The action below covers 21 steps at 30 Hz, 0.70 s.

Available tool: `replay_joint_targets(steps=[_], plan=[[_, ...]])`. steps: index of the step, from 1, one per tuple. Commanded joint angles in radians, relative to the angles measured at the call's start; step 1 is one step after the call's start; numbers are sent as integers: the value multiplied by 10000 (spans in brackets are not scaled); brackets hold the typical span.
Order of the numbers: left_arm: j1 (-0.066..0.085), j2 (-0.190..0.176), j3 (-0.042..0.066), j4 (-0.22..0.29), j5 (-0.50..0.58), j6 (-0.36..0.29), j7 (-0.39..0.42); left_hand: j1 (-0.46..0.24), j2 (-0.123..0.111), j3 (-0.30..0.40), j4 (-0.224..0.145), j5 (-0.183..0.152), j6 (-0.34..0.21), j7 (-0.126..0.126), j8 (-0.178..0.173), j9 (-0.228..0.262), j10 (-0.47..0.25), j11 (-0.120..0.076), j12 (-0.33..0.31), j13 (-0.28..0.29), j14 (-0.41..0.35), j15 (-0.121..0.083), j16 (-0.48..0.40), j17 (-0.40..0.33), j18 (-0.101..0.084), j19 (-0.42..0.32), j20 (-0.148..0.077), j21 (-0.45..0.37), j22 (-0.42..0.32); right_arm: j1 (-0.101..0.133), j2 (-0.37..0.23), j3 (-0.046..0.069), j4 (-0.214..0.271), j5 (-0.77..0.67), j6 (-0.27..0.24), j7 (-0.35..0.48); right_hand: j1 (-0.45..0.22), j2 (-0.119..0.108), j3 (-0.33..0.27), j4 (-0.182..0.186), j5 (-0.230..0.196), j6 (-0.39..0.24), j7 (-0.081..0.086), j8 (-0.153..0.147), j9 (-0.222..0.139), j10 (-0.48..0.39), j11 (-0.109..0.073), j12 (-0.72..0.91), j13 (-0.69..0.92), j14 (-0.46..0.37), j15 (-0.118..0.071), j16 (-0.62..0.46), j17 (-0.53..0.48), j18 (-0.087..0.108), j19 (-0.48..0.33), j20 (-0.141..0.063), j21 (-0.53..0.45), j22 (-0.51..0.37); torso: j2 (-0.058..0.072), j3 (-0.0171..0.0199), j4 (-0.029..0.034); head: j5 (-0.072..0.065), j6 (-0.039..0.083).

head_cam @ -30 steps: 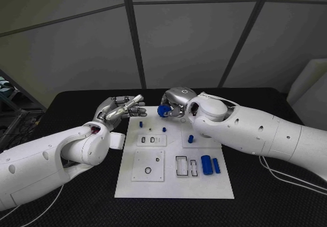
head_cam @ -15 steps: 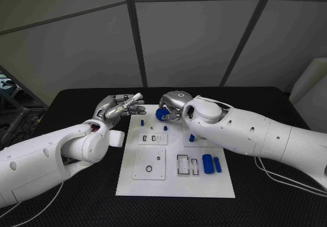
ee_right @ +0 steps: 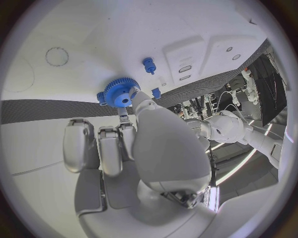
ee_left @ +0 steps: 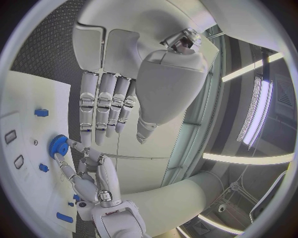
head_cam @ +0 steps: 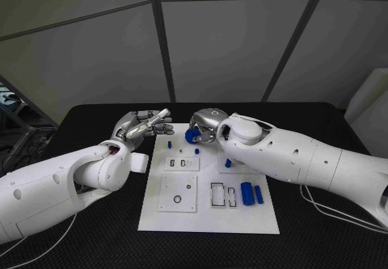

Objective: Assemble the parts on the task board

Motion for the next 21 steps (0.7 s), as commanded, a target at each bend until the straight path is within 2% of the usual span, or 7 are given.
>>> replay_joint_targets(steps=[1,6,7,11,15,16,21], plan=[[22,9,10,4,-74,79,20,20,87,-12,-57,-54,15,33,-48,-10,-28,59,-63,-17,-21,78,-35,9,50,37,43,-47,-9,14,38,-1,-79,63,95,168,-167,-8,107,0,34,21,39,-66,1,-8,17,19,956,893,-35,40,1908,-193,65,-2,37,226,-2,0,-6,-5,-5],[24,12,10,0,-74,85,10,20,87,-12,-57,-54,15,33,-48,-10,-28,59,-63,-17,-21,78,-35,9,50,37,43,-47,-9,12,94,-2,-196,160,238,278,-412,-166,116,24,24,-437,153,-381,-62,-144,117,-131,815,895,42,48,1926,-192,47,52,25,209,-2,2,-11,2,-12],[25,12,10,0,-74,87,6,20,87,-12,-57,-54,15,33,-48,-10,-28,59,-63,-17,-21,78,-35,9,50,37,43,-47,-9,12,106,-3,-226,196,290,300,-562,-235,69,61,159,-737,205,-583,-69,-199,172,-190,760,899,92,57,1947,-191,39,93,19,203,0,2,-14,5,-11],[27,11,10,0,-74,91,-2,22,89,-17,-63,-55,14,35,-55,-10,-32,61,-72,-17,-22,80,-47,13,50,37,44,-50,-12,12,120,-4,-301,300,440,314,-1113,-315,-145,343,106,-979,250,-800,-41,-274,230,-267,685,908,155,78,1996,-185,27,168,11,196,-3,2,-8,-4,-12],[28,8,10,-1,-74,77,-20,20,90,-19,-63,-56,14,37,-57,-10,-32,62,-74,-17,-23,81,-50,14,49,37,45,-51,-12,12,107,-5,-351,444,632,355,-1737,-175,-270,761,560,-921,281,-853,-6,-292,268,-271,683,935,195,131,2130,-187,35,215,20,218,-4,3,-9,-6,2],[29,6,10,-1,-74,72,-25,20,90,-19,-63,-56,14,37,-57,-10,-32,62,-74,-17,-23,81,-50,14,49,37,45,-51,-12,12,99,-5,-355,483,674,370,-1888,-109,-276,880,818,-900,285,-865,-1,-290,272,-262,694,947,201,155,2191,-188,38,223,23,226,-1,5,-12,-1,2],[30,1,10,-5,-74,65,-67,0,103,-29,-53,-57,13,47,-66,-10,-39,70,-87,-18,-25,85,-67,20,49,38,47,-55,-16,13,56,-6,-354,596,773,402,-2074,26,-218,1046,1291,-782,285,-868,17,-282,275,-232,728,966,210,190,2283,-192,54,236,38,258,1,9,-18,-18,-2]])
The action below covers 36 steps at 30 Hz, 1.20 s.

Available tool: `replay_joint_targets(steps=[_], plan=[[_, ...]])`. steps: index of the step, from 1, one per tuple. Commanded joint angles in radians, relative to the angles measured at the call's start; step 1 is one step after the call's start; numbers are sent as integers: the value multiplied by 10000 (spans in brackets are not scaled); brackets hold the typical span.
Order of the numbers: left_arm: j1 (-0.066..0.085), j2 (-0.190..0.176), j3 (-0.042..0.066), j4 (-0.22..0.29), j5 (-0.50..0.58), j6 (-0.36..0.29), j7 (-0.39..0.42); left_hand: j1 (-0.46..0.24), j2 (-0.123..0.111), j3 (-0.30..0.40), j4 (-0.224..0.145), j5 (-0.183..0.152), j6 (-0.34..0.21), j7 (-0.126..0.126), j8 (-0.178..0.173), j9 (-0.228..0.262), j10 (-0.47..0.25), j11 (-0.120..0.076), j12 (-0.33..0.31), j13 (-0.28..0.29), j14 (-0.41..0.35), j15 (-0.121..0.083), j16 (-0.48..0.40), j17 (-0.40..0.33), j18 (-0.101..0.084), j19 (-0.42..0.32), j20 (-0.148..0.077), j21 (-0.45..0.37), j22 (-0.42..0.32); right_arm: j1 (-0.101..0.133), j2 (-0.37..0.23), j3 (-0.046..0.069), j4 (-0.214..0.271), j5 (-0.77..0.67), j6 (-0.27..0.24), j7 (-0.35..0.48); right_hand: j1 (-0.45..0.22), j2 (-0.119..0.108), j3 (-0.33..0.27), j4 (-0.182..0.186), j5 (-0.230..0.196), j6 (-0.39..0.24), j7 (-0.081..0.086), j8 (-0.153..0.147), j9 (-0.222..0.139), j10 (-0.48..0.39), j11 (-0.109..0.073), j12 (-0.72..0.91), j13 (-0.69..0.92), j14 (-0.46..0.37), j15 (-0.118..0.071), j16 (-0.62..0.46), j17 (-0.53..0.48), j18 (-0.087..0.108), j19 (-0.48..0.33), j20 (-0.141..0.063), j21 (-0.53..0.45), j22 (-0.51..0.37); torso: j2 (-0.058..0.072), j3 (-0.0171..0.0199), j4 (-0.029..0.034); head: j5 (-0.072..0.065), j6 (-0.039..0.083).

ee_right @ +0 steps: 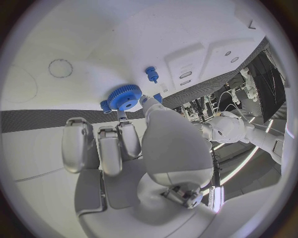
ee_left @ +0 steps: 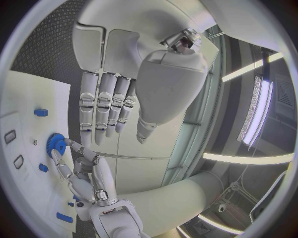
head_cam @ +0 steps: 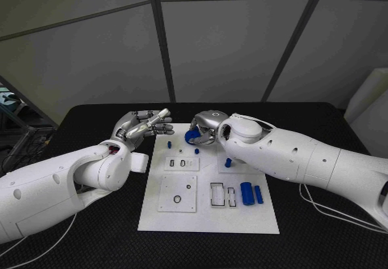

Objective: Assemble the parts on the task board

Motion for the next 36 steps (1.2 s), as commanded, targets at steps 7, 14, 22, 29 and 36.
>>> replay_joint_targets(steps=[7,14,22,29,36], plan=[[21,12,10,-15,-70,79,-153,-71,186,-50,-6,-55,15,67,-94,-9,-51,86,-88,-10,20,59,-115,34,48,43,56,-67,-29,19,-84,0,8,411,484,111,-257,121,55,201,238,258,-38,9,37,-6,23,44,785,979,56,61,2355,-203,40,38,68,320,1,-2,5,-33,-11],[21,16,10,-22,-70,85,-188,-104,219,-63,16,-55,1,75,-117,-11,-70,94,-113,-12,27,65,-137,46,48,45,60,-73,-35,20,-134,0,-2,484,365,-116,-530,142,27,331,377,201,-18,-85,8,-18,38,37,781,989,66,79,2403,-208,52,40,80,345,0,-1,3,-46,-11],[21,19,9,-30,-70,86,-195,-104,219,-63,16,-55,1,75,-117,-11,-70,94,-113,-12,27,65,-137,47,48,45,60,-73,-35,18,-260,0,153,493,50,-152,-516,140,62,291,502,217,-21,-98,10,14,36,76,821,1002,67,101,2463,-223,96,44,115,416,7,11,-10,-56,1],[21,12,9,-45,-70,85,-190,-110,227,-68,20,-55,-7,78,-126,-13,-79,96,-123,-13,29,67,-145,51,49,47,61,-75,-37,16,-665,2,601,516,-1121,-64,-422,144,164,209,803,290,-37,-93,19,74,18,143,890,1006,55,108,2481,-231,127,38,140,464,-7,18,-15,-80,41],[20,10,9,-125,-70,97,-151,-111,229,-71,19,-55,-12,79,-131,-13,-85,98,-129,-14,30,68,-150,53,49,47,62,-76,-38,14,-1616,6,1512,1180,-3172,675,239,-69,536,-314,845,449,-68,-121,18,86,-25,134,898,998,14,97,2449,-237,144,-2,155,498,-8,34,-65,-94,141]])
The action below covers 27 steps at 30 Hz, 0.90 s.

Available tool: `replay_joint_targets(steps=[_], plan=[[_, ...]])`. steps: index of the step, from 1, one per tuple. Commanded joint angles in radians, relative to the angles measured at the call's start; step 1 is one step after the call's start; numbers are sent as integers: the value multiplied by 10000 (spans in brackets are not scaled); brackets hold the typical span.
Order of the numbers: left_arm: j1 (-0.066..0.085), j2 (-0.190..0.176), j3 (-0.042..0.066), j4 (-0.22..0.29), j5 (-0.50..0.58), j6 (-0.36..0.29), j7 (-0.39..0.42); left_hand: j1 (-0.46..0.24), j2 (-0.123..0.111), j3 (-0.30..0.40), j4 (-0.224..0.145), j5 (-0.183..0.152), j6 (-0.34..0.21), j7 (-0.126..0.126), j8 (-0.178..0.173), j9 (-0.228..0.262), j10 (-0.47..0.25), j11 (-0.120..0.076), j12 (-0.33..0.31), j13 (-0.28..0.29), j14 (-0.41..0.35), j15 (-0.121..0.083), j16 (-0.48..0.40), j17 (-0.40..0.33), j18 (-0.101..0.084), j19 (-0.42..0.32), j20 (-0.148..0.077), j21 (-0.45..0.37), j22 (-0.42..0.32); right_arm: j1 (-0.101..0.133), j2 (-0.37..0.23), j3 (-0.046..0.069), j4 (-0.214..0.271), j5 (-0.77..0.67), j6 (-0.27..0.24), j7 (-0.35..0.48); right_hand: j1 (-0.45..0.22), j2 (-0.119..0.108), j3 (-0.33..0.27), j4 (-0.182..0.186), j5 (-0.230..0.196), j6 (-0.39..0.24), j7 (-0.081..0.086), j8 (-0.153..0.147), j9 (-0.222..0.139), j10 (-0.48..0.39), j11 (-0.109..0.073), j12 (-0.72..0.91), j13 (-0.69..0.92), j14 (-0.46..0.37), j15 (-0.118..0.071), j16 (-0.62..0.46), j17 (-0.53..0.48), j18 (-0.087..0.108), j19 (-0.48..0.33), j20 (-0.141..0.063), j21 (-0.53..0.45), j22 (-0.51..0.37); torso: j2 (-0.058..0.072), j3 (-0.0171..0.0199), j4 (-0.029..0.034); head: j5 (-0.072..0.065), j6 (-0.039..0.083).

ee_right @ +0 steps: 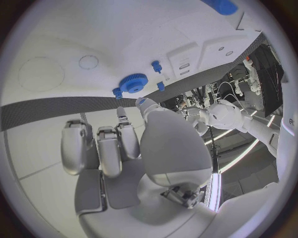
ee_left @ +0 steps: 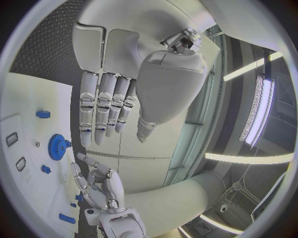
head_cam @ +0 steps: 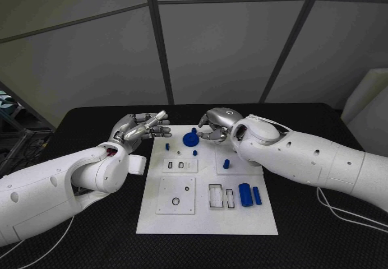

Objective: Assemble the parts on the task board

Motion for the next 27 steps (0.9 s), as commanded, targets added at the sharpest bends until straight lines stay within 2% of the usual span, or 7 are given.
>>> replay_joint_targets(steps=[1,2,5,8,12,18,27], plan=[[17,6,9,-42,-65,97,46,22,97,-44,-10,-55,-13,78,-48,-13,-12,25,-43,-17,30,68,-35,13,48,11,26,-38,-11,22,-369,9,370,793,-1813,764,121,-82,19,-121,-153,80,28,-85,-2,43,16,-13,892,996,15,53,2443,-76,62,-4,29,493,-8,25,-51,-16,58],[17,6,9,-61,-65,102,58,24,95,-45,-12,-55,-14,78,-50,-13,-13,25,-44,-17,29,68,-38,14,47,9,27,-39,-12,22,-561,9,522,1061,-1874,908,131,-137,13,-144,-307,91,27,-94,-3,38,16,-23,883,991,16,46,2423,-70,43,-4,14,466,-12,37,-73,-10,70],[16,7,8,-130,-65,113,95,47,86,-62,-41,-54,-15,74,-67,-11,-14,27,-63,-15,-20,82,-101,16,42,-23,37,-69,-29,25,-1294,9,1012,2190,-1640,1283,363,-411,-75,-386,-1884,222,-7,-91,9,29,-7,-60,848,962,-3,-1,2303,-33,-77,-19,-82,293,-37,78,-139,-5,94],[15,6,7,-166,-65,116,112,63,84,-73,-62,-54,-6,71,-76,-8,-7,29,-74,-12,-59,92,-154,18,39,-53,45,-96,-45,30,-1946,8,1293,3142,-1166,1565,575,-567,-192,-597,-2474,357,-52,-57,27,9,-38,-99,813,938,-25,-41,2201,3,-192,-31,-175,126,-59,105,-189,24,103],[14,9,6,-198,-65,116,124,72,81,-78,-72,-54,-1,69,-78,-6,-4,29,-78,-11,-71,94,-173,19,38,-64,49,-105,-51,37,-2693,6,1316,4150,-620,2071,884,-576,-268,-841,-2524,563,-124,-3,45,-19,-104,-151,773,915,-79,-81,2108,42,-314,-73,-278,-49,-72,137,-272,38,143],[11,58,4,-228,-65,131,129,84,76,-84,-87,-55,5,65,-81,-5,4,28,-81,-9,-82,97,-194,21,39,-75,52,-117,-58,36,-3288,1,870,4814,-176,2686,1117,-570,-341,-1039,-2309,611,-198,-45,22,-29,-172,-185,754,905,-149,-105,2059,60,-376,-137,-336,-136,-76,195,-331,-236,207],[2,128,2,-302,-65,151,131,84,76,-84,-87,-55,5,65,-81,-5,4,28,-81,-9,-82,97,-194,21,39,-75,52,-117,-58,5,-3363,-5,43,4804,90,3096,1193,-582,-445,-1131,-2256,414,-161,-202,-29,-62,-153,-238,716,910,-140,-102,2074,61,-386,-149,-354,-153,-67,157,-308,-387,195]])
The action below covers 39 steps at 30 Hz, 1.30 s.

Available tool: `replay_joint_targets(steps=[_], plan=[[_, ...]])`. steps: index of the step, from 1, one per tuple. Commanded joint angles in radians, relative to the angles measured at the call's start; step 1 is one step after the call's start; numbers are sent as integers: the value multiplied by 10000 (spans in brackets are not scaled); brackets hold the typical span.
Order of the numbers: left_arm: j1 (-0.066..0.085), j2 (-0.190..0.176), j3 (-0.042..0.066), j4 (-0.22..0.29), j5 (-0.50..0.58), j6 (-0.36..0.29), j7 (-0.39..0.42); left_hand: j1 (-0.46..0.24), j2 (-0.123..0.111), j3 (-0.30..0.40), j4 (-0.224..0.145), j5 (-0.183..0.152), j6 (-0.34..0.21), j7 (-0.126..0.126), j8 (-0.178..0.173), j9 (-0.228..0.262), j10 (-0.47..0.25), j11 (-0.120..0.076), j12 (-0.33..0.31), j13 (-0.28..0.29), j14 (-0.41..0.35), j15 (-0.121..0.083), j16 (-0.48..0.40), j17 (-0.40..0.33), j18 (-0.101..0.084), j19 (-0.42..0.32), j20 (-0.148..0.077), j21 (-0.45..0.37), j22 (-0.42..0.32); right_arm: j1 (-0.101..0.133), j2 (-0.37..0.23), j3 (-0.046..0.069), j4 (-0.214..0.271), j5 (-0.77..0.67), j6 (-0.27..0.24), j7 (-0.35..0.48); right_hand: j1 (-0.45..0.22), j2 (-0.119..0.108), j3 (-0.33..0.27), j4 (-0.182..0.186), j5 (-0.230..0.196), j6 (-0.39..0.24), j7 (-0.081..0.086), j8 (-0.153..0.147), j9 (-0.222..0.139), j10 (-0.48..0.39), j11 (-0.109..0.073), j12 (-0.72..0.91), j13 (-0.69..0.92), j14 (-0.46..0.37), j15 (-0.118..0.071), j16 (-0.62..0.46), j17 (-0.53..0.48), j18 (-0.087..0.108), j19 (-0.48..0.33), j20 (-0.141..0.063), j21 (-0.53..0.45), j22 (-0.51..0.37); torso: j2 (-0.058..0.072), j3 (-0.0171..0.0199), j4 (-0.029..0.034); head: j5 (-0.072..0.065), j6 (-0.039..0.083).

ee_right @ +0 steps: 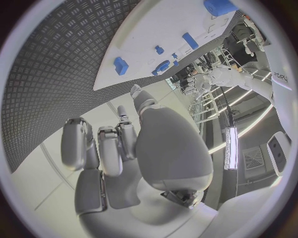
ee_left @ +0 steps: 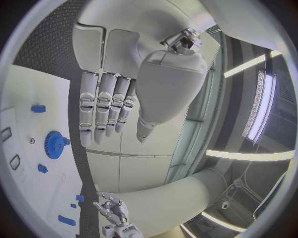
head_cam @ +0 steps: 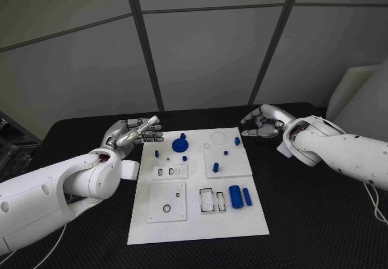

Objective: Assemble the parts on the task board

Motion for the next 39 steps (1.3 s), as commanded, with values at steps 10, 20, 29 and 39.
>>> replay_joint_targets(steps=[10,20,29,39], plan=[[0,96,5,-61,-62,161,111,43,35,-28,-32,-55,5,65,-41,-5,4,28,-39,-4,-43,58,-35,14,40,-38,15,-39,-9,-161,305,0,-603,-428,712,536,132,6,-166,-99,17,-275,25,-173,-28,-28,-2,-75,696,913,-42,-50,2083,64,-68,12,-54,-37,-3,-51,13,-35,-63],[-4,123,5,-114,-62,156,104,53,35,-33,-44,-55,10,64,-45,-4,10,27,-43,-2,-47,59,-53,18,41,-47,18,-49,-15,-244,437,0,-702,-854,1174,474,358,112,-166,-251,29,-294,-21,-190,-7,-16,-41,-61,720,913,-66,-52,2084,69,-78,3,-70,-52,-15,-61,2,-26,-127],[-5,137,5,-148,-62,150,103,53,35,-33,-44,-55,10,64,-45,-4,10,27,-43,-2,-47,59,-53,18,41,-47,18,-49,-15,-254,501,1,-782,-911,1288,454,377,134,-165,-265,41,-271,-26,-180,-1,2,-48,-38,744,916,-70,-47,2096,69,-76,0,-69,-48,-12,-65,-5,-34,-138],[-5,150,5,-165,-62,155,95,60,38,-34,-50,-54,10,66,-48,-4,11,28,-46,-2,-48,60,-62,20,42,-49,19,-53,-18,-269,823,0,-1039,-1110,1437,359,370,255,-167,-261,83,-141,-32,-122,26,56,-55,27,809,926,-82,-30,2139,59,-44,-12,-49,-1,-17,-69,4,-34,-182]])
